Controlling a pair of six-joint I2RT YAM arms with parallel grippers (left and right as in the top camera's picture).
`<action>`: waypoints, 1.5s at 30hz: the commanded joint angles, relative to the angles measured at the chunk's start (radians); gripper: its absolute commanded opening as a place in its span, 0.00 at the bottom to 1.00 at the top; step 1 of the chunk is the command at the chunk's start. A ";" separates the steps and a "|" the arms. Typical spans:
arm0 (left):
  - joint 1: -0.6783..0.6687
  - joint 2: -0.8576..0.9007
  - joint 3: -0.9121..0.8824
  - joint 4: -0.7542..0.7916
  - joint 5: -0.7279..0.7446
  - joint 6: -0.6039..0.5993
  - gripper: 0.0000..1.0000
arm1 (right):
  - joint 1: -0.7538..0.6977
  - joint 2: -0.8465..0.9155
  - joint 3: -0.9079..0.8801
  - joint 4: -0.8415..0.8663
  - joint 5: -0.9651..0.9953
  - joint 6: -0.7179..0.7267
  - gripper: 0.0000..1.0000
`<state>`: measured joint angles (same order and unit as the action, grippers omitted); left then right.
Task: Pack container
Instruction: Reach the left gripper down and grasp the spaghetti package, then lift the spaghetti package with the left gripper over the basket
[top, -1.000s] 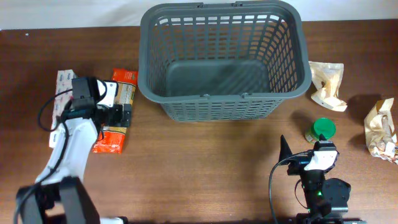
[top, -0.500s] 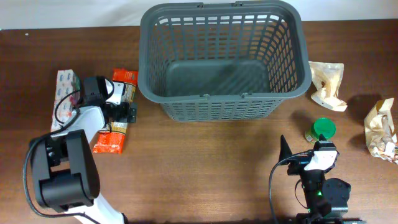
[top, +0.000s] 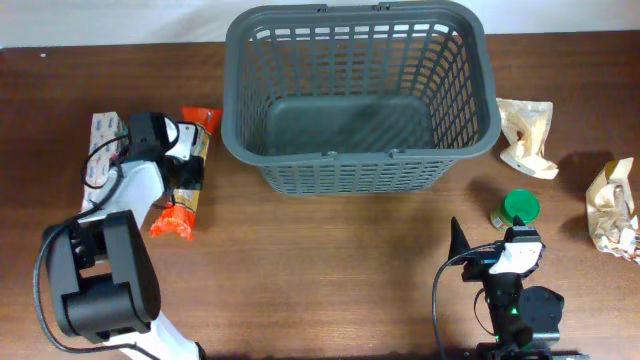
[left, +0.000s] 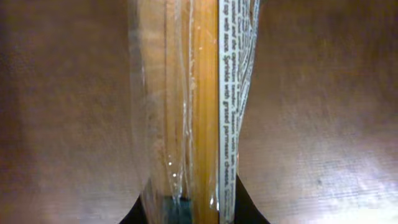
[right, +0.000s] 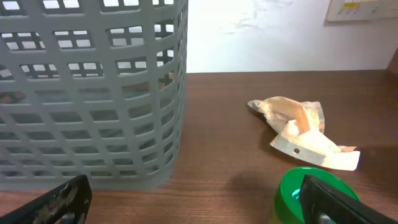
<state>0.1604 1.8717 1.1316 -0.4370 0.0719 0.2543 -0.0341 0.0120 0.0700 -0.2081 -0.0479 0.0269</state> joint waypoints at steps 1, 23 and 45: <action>0.000 -0.041 0.117 -0.133 -0.009 -0.008 0.02 | -0.007 -0.009 -0.007 0.000 -0.008 0.006 0.99; -0.425 -0.302 0.948 -0.457 0.268 0.329 0.02 | -0.007 -0.009 -0.007 -0.001 -0.008 0.006 0.99; -0.591 0.117 0.948 -0.626 0.448 0.659 0.02 | -0.007 -0.008 -0.007 0.000 -0.008 0.006 0.99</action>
<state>-0.4015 1.9907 2.0434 -1.0389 0.4469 0.8448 -0.0341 0.0109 0.0700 -0.2077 -0.0479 0.0273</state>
